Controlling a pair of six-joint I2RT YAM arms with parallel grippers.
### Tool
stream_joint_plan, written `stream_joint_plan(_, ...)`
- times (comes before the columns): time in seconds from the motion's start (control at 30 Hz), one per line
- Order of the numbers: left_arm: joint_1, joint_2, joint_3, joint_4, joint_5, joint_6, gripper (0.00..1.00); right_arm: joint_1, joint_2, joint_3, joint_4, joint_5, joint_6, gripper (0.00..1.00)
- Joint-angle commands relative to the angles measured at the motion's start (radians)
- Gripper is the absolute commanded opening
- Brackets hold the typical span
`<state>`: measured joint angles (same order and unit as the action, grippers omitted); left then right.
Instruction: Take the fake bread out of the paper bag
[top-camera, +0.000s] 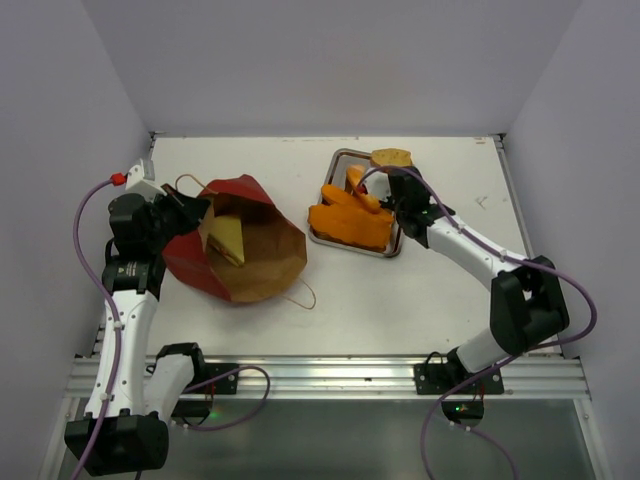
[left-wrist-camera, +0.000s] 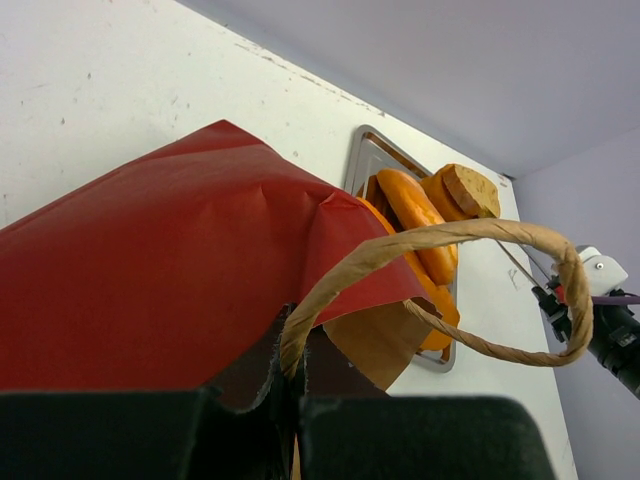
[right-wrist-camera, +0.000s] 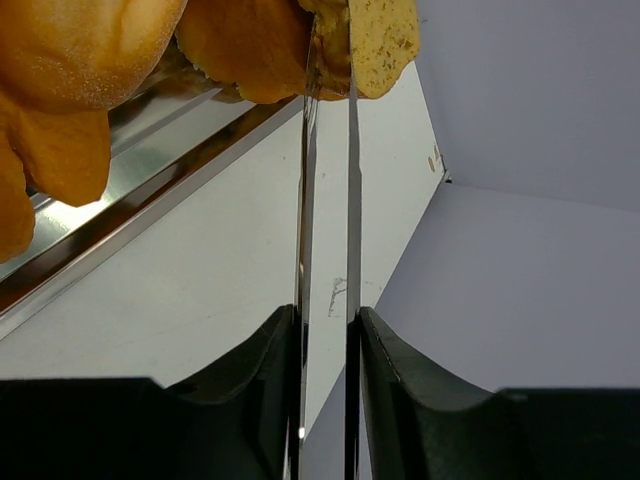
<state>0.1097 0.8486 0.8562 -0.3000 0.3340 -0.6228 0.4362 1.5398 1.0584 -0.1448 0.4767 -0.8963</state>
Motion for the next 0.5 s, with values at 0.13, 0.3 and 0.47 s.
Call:
stream_joint_plan(0.13, -0.004, -0.016, 0.007, 0.053, 0.03, 0.021, 0.0, -0.005, -0.047, 0.055, -0.075, -0.039, 0.028, 0.38)
stream_joint_plan(0.3, -0.004, -0.016, 0.006, 0.055, 0.031, 0.02, 0.0, -0.007, -0.06, 0.072, -0.099, -0.05, 0.036, 0.4)
stream_joint_plan(0.47, -0.002, -0.016, 0.007, 0.055, 0.033, 0.02, 0.0, -0.005, -0.073, 0.094, -0.131, -0.064, 0.042, 0.41)
